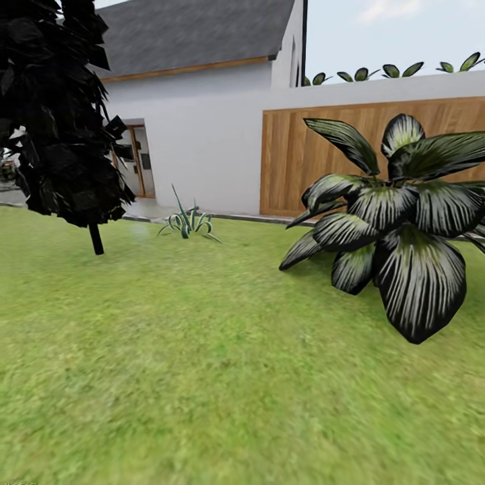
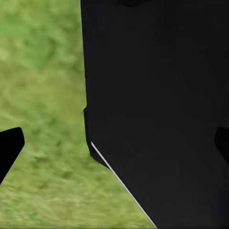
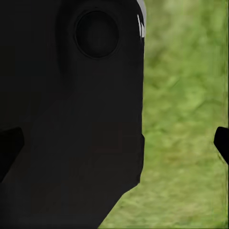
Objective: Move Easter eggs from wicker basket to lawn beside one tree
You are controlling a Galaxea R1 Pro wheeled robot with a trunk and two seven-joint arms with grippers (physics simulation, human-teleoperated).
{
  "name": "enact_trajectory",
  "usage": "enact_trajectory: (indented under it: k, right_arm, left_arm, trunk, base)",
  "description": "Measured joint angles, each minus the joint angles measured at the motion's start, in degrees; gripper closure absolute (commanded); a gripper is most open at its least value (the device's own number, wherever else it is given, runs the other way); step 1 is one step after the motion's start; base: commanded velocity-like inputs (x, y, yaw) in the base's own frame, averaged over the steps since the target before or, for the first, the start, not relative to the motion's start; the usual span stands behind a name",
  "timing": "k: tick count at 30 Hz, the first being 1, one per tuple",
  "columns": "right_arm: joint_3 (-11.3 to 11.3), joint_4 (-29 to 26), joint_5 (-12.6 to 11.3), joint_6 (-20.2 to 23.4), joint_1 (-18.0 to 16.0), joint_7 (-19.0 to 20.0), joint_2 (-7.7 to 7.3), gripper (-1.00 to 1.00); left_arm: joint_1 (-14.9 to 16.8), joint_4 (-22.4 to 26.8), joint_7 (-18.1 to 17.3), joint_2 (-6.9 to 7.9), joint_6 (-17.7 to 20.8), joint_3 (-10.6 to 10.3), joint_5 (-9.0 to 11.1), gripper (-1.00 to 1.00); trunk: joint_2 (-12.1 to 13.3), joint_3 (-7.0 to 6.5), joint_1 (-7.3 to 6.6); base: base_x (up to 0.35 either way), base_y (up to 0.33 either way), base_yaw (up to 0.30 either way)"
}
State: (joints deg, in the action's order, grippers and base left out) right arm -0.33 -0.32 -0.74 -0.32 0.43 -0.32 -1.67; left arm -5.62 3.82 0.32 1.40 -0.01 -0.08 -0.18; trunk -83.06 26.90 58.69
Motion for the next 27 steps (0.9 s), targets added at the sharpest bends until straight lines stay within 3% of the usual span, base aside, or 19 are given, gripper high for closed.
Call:
enact_trajectory:
  k: [27]
  right_arm:
    - [0.0, 0.0, -0.1, 0.0, 0.0, 0.0, 0.08, -1.0]
  left_arm:
    - [0.0, 0.0, 0.0, 0.0, 0.0, 0.0, -0.1, -1.0]
  trunk:
    - [0.0, 0.0, 0.0]
  base:
    - [0.329, -0.119, 0.29]
